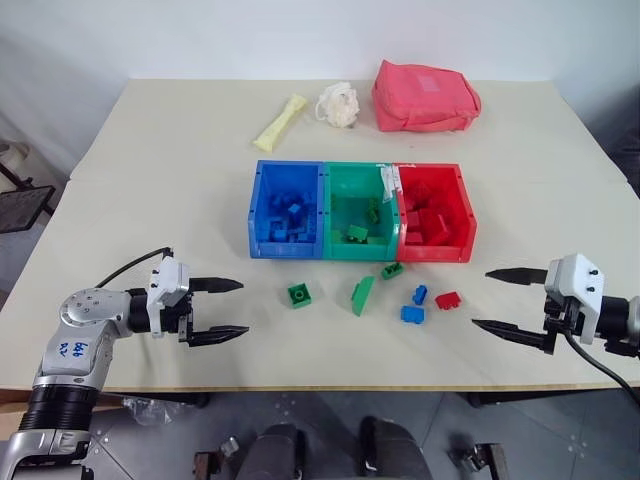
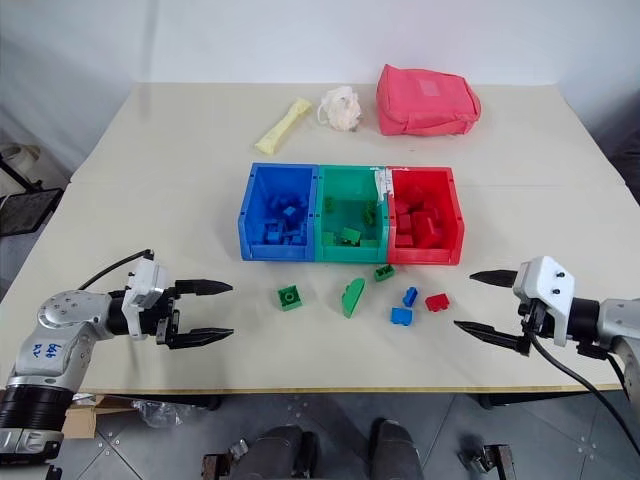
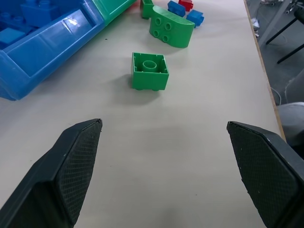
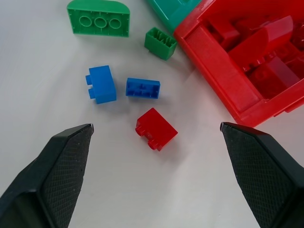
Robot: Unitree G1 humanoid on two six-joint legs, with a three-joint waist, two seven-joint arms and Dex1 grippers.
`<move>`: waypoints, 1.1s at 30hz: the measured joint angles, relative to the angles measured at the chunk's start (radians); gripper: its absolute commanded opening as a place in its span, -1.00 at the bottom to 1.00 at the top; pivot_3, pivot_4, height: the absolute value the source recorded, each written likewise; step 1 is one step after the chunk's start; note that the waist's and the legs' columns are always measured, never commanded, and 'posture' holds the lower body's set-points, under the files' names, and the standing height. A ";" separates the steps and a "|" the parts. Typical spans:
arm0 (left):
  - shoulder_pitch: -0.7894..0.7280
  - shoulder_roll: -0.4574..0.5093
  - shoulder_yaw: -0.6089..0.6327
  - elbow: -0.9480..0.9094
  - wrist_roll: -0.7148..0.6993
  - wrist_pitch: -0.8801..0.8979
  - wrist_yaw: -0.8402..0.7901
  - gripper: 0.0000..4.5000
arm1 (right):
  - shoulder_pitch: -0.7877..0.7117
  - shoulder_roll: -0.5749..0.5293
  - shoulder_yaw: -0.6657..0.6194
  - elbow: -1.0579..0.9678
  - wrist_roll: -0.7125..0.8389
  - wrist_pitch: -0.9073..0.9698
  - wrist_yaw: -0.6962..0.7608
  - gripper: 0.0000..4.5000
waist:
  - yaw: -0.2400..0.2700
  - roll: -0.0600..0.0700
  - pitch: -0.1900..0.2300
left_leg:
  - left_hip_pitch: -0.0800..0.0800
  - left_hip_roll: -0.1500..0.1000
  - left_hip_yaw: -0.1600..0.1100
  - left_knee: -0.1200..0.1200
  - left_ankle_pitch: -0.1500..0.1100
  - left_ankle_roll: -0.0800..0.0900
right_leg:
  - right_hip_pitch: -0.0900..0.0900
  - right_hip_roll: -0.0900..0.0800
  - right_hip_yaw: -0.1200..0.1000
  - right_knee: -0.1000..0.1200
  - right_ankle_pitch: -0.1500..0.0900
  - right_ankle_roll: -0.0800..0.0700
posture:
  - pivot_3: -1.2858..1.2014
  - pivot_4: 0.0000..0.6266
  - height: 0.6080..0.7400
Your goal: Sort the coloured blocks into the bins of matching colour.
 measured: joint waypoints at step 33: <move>0.028 -0.055 0.058 0.013 -0.046 -0.059 -0.044 0.99 | 0.270 -0.056 -0.234 -0.153 0.007 0.174 0.030 1.00 | 0.000 0.000 0.000 | 0.000 0.001 -0.002 0.002 -0.001 -0.001 | 0.001 -0.002 0.001 -0.001 0.000 0.000 | 0.03 -0.52 1.00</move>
